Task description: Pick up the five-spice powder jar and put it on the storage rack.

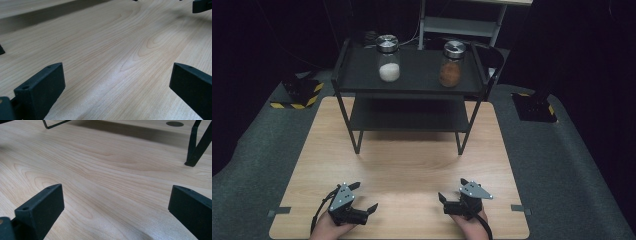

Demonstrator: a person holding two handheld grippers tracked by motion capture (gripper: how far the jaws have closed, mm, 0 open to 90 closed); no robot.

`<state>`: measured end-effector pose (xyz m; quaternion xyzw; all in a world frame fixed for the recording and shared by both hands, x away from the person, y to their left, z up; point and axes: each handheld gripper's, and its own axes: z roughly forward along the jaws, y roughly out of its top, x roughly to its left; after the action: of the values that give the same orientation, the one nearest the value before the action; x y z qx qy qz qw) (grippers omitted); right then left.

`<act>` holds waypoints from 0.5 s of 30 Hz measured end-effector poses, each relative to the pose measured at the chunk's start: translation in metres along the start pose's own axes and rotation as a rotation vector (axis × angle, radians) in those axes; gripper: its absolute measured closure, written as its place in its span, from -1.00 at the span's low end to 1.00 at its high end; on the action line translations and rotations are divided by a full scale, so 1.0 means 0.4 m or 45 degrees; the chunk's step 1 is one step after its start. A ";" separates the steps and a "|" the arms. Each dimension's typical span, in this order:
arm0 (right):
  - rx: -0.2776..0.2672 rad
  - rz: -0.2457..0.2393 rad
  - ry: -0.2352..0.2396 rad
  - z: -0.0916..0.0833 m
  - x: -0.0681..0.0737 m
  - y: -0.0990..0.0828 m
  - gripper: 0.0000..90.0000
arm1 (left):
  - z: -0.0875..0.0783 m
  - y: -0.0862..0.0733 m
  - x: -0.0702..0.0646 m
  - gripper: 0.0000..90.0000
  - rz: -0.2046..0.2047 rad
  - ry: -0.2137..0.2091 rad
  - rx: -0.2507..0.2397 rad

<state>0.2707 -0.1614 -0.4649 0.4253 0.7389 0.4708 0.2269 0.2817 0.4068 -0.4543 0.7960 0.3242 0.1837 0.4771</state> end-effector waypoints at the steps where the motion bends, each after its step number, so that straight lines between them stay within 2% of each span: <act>1: -0.001 -0.007 -0.004 -0.001 0.002 -0.001 -1.00 | 0.001 0.001 -0.002 -0.99 0.005 0.003 0.003; 6: -0.009 -0.024 -0.014 -0.016 0.009 -0.011 -1.00 | 0.003 0.008 -0.011 -0.99 0.038 0.015 0.023; 15: -0.003 -0.031 -0.027 -0.020 0.014 -0.011 -1.00 | -0.001 0.005 -0.017 -0.99 0.048 0.016 0.021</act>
<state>0.2601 -0.1616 -0.4648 0.4210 0.7410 0.4643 0.2411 0.2771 0.4016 -0.4522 0.8046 0.3136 0.1950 0.4650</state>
